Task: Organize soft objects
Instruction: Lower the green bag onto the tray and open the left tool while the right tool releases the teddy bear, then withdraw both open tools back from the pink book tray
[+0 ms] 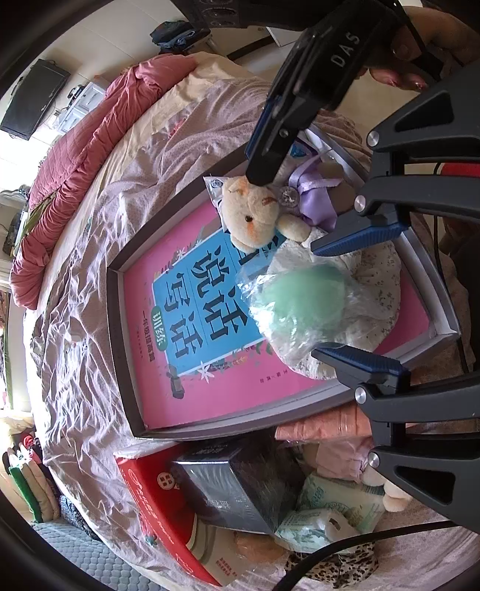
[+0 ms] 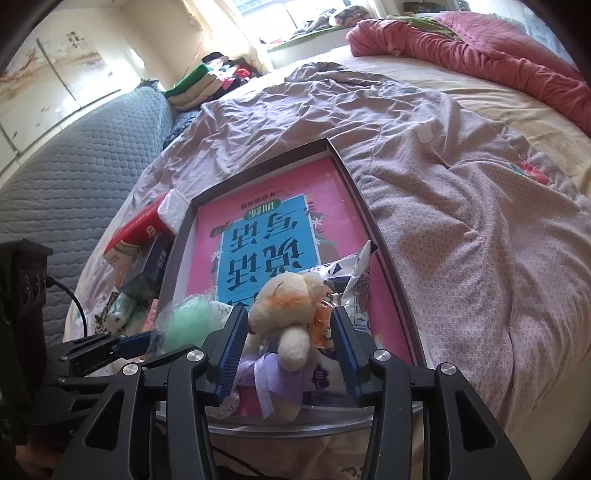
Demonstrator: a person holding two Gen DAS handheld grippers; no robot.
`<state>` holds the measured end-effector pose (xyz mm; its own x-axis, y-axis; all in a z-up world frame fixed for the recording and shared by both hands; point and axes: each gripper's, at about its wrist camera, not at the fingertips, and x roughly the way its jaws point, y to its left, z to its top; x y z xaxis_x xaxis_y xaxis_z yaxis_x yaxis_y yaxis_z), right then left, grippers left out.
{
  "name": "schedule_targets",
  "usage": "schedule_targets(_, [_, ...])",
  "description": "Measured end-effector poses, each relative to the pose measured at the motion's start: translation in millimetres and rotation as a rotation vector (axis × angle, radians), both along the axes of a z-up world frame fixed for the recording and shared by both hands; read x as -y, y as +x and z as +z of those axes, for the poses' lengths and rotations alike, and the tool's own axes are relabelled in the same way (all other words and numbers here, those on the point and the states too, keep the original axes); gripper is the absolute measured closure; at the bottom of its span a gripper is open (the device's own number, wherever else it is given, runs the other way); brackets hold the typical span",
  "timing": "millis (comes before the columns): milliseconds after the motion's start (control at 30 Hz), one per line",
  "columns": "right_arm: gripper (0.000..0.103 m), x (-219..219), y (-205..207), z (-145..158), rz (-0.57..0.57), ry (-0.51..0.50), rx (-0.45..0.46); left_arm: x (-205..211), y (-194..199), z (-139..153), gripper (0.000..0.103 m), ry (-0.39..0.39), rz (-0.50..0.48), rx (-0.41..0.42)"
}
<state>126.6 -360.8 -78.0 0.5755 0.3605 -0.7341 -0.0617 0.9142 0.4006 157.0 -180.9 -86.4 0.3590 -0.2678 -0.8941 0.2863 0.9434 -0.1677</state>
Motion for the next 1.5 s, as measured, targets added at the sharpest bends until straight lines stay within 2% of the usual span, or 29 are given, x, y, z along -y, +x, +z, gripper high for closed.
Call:
schedule_targets(133, [0.055,0.0,-0.4,3.3,-0.007,-0.004,0.006,-3.0,-2.3,3.4,0.049,-0.006,0.007,0.007])
schedule_targets(333, [0.054,-2.3,-2.3,6.1,-0.007,-0.021,0.006,-6.1,-4.7,9.4,0.049,-0.014,0.015,0.018])
schedule_targets(467, [0.047,-2.2,-2.8,8.2,-0.017,-0.030,0.008,-7.1,-7.0,14.5,0.045,-0.015,0.016,0.033])
schedule_targets(600, [0.045,-4.3,-3.7,11.4,-0.018,-0.047,0.012,-9.7,-10.1,21.2,0.041,-0.020,0.025,0.047])
schedule_targets(900, [0.033,-10.5,-7.8,24.3,-0.036,-0.098,0.040,-20.4,-23.0,43.2,0.029,-0.021,0.056,0.096])
schedule_targets(1067, [0.029,-14.6,-11.8,37.8,-0.060,-0.136,0.077,-29.9,-31.9,51.5,0.027,-0.012,0.075,0.117])
schedule_targets(1500, [0.025,-29.3,-21.8,69.6,-0.063,-0.217,0.137,-47.1,-45.8,86.9,0.023,-0.032,0.094,0.205])
